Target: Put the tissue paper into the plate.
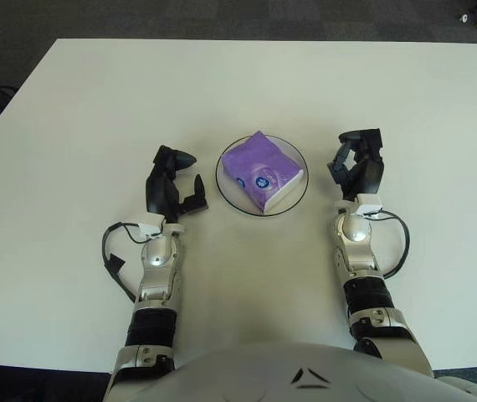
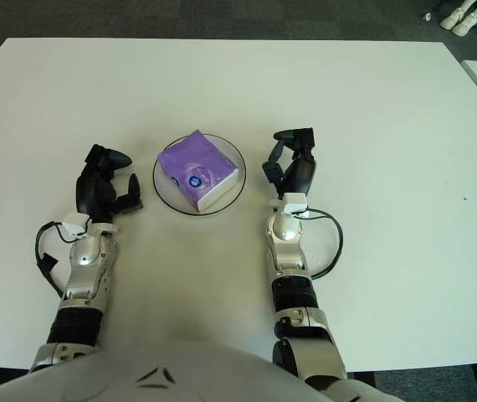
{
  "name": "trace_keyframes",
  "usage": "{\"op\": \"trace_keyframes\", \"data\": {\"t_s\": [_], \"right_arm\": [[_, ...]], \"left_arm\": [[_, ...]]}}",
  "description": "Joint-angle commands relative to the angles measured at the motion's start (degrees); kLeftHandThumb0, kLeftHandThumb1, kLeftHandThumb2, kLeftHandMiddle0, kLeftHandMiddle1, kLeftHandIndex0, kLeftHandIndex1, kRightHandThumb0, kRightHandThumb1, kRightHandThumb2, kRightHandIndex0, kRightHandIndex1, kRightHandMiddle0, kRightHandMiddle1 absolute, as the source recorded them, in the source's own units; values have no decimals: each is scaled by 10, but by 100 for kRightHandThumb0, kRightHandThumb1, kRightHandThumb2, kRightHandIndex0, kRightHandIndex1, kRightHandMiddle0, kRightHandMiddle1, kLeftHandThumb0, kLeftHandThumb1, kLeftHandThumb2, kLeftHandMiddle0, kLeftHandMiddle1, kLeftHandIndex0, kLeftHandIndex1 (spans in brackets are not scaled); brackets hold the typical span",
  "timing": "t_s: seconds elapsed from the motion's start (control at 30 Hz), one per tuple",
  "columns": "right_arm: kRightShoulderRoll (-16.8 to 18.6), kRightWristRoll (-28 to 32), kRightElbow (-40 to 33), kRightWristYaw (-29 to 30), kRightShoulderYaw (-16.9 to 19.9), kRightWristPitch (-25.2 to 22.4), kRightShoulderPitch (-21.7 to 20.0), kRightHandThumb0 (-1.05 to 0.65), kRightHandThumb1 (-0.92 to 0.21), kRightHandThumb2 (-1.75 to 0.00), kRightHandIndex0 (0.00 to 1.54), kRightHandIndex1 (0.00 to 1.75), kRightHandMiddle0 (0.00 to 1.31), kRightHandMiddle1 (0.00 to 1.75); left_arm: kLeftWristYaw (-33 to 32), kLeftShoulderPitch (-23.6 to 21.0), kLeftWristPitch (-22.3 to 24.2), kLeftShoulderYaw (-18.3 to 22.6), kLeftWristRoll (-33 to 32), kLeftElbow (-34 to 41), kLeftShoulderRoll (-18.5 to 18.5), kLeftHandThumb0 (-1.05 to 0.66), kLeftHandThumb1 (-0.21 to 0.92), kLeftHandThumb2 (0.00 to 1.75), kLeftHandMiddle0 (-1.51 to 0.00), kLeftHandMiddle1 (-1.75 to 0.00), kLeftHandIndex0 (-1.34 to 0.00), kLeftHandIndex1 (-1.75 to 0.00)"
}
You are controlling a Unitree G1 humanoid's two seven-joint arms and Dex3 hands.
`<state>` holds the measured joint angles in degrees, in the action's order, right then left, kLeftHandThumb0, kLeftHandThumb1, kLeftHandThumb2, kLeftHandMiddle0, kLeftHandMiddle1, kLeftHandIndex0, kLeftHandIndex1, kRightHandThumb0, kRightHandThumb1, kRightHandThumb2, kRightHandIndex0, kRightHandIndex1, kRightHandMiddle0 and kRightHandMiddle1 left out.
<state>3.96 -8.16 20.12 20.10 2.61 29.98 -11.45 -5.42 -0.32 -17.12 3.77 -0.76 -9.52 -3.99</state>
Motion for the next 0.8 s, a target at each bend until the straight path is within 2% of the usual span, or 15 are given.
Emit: {"op": "trace_keyframes", "data": {"t_s": [0.0,0.33,0.6,0.77], "right_arm": [[-13,-12,9,-27,-11,-67,101,-38,-70,-84,57,133,33,175],[-13,-18,-52,-43,-24,-130,122,-37,-75,-76,51,126,29,175],[-13,-24,-78,-47,-28,-152,132,-37,-76,-75,57,122,28,175],[-17,-28,-89,-52,-31,-163,136,-36,-81,-69,60,119,26,175]], "left_arm": [[1,39,25,-1,0,-43,-4,-1,22,143,-68,-172,-46,-175],[-1,39,24,-3,6,-42,-3,-1,21,144,-70,-170,-46,-175],[1,39,25,-3,4,-43,-2,-1,21,144,-72,-168,-46,-175],[2,39,23,-3,3,-44,-2,-1,20,144,-72,-169,-46,-175]]}}
